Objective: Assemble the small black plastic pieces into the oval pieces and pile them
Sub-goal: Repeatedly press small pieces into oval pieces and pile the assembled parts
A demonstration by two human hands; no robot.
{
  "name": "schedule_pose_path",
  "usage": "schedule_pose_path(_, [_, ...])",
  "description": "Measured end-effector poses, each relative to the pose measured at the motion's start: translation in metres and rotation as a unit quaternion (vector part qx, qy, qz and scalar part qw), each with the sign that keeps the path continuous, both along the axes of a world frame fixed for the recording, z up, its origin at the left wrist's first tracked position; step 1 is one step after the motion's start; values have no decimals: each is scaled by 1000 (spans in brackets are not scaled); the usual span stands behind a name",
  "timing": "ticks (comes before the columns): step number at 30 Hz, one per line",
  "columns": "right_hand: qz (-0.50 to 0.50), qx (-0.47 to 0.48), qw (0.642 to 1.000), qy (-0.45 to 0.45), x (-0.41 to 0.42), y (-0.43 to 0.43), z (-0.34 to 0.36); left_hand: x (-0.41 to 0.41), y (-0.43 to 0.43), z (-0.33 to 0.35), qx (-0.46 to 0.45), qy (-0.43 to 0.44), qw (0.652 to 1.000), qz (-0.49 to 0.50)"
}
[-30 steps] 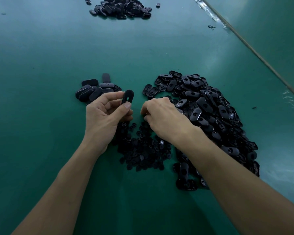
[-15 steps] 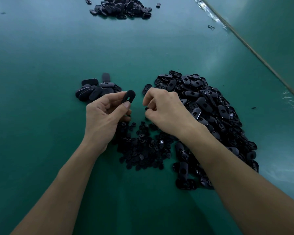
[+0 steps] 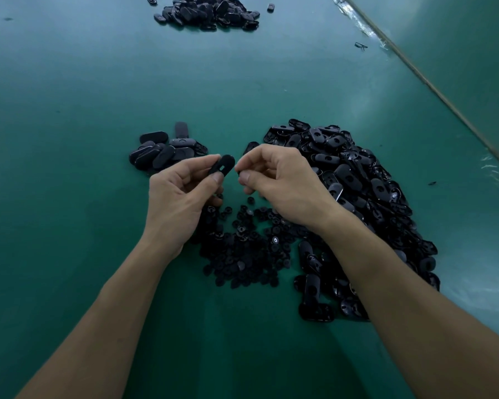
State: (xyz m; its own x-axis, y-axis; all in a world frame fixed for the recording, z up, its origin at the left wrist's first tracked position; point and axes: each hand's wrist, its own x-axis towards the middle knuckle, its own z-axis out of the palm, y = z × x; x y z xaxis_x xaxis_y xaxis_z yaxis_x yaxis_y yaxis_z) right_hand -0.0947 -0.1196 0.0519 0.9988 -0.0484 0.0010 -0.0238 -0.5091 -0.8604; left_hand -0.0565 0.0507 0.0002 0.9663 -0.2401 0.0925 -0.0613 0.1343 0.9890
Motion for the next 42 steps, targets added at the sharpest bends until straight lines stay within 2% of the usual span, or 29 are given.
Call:
schedule_pose_path(9, [-17,39,999,-1,0,-2,-3,-1,1,-1,-6,-5,1000,-10])
schedule_pose_path(16, [-55,-47,997,-39,-1,4,1,0,0,-3,3,-21,1000,-12])
schedule_pose_path(23, [-59,-103,992,-39,-1,16,1,-2,0,0,36,-33,999,-11])
schedule_pose_path(42, [-55,-115,992,-18,-1,21,0,-3,1,0,86,-71,994,-18])
